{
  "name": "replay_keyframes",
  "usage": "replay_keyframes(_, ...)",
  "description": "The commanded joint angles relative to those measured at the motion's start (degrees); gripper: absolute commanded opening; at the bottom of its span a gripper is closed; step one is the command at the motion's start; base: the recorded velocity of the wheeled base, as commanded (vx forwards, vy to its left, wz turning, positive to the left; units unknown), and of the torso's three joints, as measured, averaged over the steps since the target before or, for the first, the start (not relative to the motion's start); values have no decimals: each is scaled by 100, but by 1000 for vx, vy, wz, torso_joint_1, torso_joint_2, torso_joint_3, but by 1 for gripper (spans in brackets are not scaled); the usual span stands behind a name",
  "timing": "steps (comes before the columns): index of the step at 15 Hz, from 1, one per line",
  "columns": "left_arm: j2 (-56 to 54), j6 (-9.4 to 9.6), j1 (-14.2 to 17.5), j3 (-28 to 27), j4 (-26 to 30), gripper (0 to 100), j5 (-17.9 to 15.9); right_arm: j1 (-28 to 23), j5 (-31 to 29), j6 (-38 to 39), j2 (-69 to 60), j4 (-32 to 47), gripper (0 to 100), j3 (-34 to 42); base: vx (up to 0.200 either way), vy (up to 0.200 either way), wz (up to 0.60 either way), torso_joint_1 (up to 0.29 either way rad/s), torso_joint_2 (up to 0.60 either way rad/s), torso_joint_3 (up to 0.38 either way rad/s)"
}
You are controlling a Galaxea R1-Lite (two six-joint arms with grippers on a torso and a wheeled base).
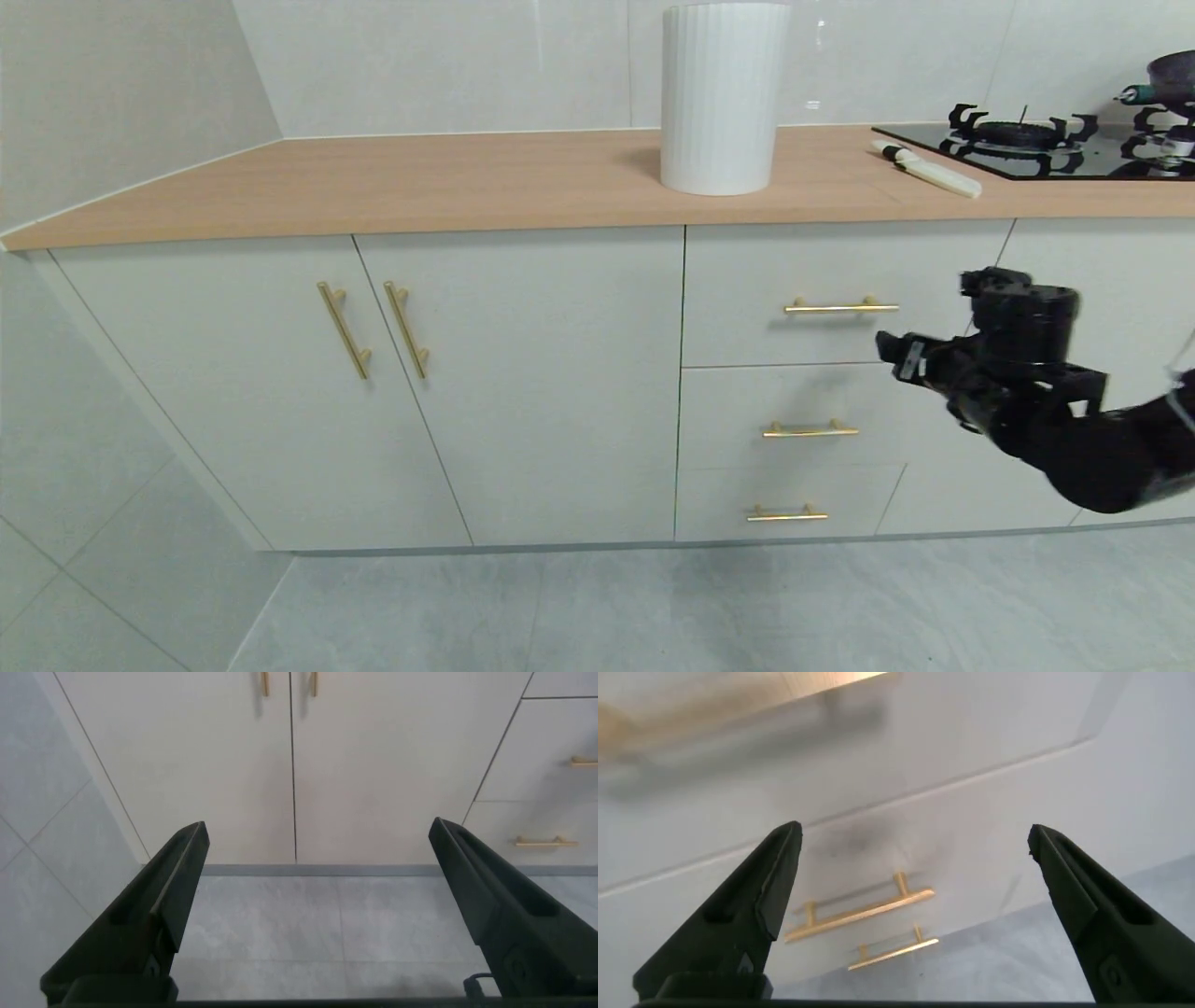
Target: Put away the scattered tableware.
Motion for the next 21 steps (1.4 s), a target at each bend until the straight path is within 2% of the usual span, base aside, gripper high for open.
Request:
replay_keyframes(1, 9, -2, 2, 1, 0, 100, 2, -9, -498, -945, -3403, 24, 100, 1919, 0, 0, 0, 0, 0, 0)
replay_keyframes(2, 9, -2, 2, 1, 0, 100, 2, -27, -542, -1139, -3807, 50, 100, 2051, 0, 0, 0, 0, 0, 0)
replay_keyframes(3, 9, -2, 2, 1, 0, 100, 2, -141, -577, -1701, -5126, 341, 100, 2332, 0, 0, 0, 0, 0, 0)
replay_keyframes(4, 9, -2, 2, 1, 0, 100, 2, -378, -621, -1974, -5899, 841, 100, 2394, 0, 0, 0, 0, 0, 0)
replay_keyframes(5, 9, -2, 2, 1, 0, 100, 2, -765, -630, -2149, -6690, 1676, 100, 2447, 0, 0, 0, 0, 0, 0)
replay_keyframes(7, 9, -2, 2, 1, 0, 100, 2, -888, -577, -2141, -8088, 3346, 100, 2447, 0, 0, 0, 0, 0, 0)
replay_keyframes(9, 9, -2, 2, 1, 0, 100, 2, -897, -507, -2141, -9204, 4577, 100, 2508, 0, 0, 0, 0, 0, 0)
replay_keyframes(13, 9, -2, 2, 1, 0, 100, 2, -1046, -577, -2088, -10557, 5869, 100, 2754, 0, 0, 0, 0, 0, 0)
replay_keyframes(16, 9, -2, 2, 1, 0, 100, 2, -1204, -568, -1842, -10883, 5851, 100, 3616, 0, 0, 0, 0, 0, 0)
replay_keyframes(17, 9, -2, 2, 1, 0, 100, 2, -1196, -252, -1640, -10883, 5491, 100, 4099, 0, 0, 0, 0, 0, 0)
replay_keyframes(20, 9, -2, 2, 1, 0, 100, 2, -1204, 1585, -1552, -10883, 4427, 100, 4916, 0, 0, 0, 0, 0, 0)
replay_keyframes(21, 9, -2, 2, 1, 0, 100, 2, -1204, 2042, -1552, -10883, 4594, 100, 4916, 0, 0, 0, 0, 0, 0)
